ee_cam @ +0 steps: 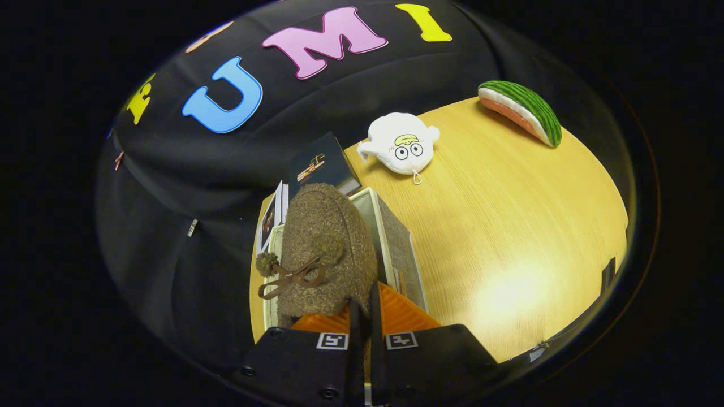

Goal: Open the storage box then place both shoes into the box .Put the left shoe in first, then the right shoe, with the right side of both shoes facing outward in a uniform manner.

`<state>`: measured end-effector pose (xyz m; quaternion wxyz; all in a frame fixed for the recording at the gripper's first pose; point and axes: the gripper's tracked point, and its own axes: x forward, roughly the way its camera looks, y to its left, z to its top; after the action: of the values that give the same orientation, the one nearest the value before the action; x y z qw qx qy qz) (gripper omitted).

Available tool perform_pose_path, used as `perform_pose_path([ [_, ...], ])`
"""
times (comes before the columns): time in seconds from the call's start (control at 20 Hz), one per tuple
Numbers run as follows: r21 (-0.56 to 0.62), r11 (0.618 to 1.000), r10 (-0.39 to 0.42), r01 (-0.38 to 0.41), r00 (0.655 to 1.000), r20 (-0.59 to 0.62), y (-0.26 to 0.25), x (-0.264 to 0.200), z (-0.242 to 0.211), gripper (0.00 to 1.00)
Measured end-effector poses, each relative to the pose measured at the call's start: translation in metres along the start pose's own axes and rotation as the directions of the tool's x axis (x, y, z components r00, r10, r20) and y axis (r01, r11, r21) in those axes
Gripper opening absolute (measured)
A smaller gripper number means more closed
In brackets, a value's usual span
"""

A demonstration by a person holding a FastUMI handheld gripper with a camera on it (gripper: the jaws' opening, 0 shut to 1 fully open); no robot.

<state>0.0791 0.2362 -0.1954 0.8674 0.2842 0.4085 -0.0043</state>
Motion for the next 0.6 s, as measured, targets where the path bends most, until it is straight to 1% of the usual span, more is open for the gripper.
perform_pose_path([
  [0.15,-0.006,1.0,-0.005,0.005,1.0,0.03,0.002,0.0,0.004,0.09],
  [0.2,-0.012,1.0,-0.014,0.014,0.999,0.037,0.001,0.001,0.005,0.14],
  [0.25,-0.014,1.0,-0.001,0.002,1.0,0.031,0.003,0.001,0.004,0.17],
  [0.35,-0.016,0.999,0.044,-0.043,0.999,0.023,0.016,-0.004,0.002,0.27],
  [0.4,-0.026,0.998,0.066,-0.065,0.997,0.043,0.022,-0.008,0.006,0.43],
  [0.45,-0.055,0.996,0.076,-0.072,0.995,0.065,0.026,-0.014,0.007,0.62],
  [0.55,-0.16,0.984,0.101,-0.082,0.989,0.112,0.031,-0.031,0.009,1.0],
  [0.6,-0.198,0.977,0.111,-0.084,0.986,0.127,0.033,-0.036,0.01,0.98],
])
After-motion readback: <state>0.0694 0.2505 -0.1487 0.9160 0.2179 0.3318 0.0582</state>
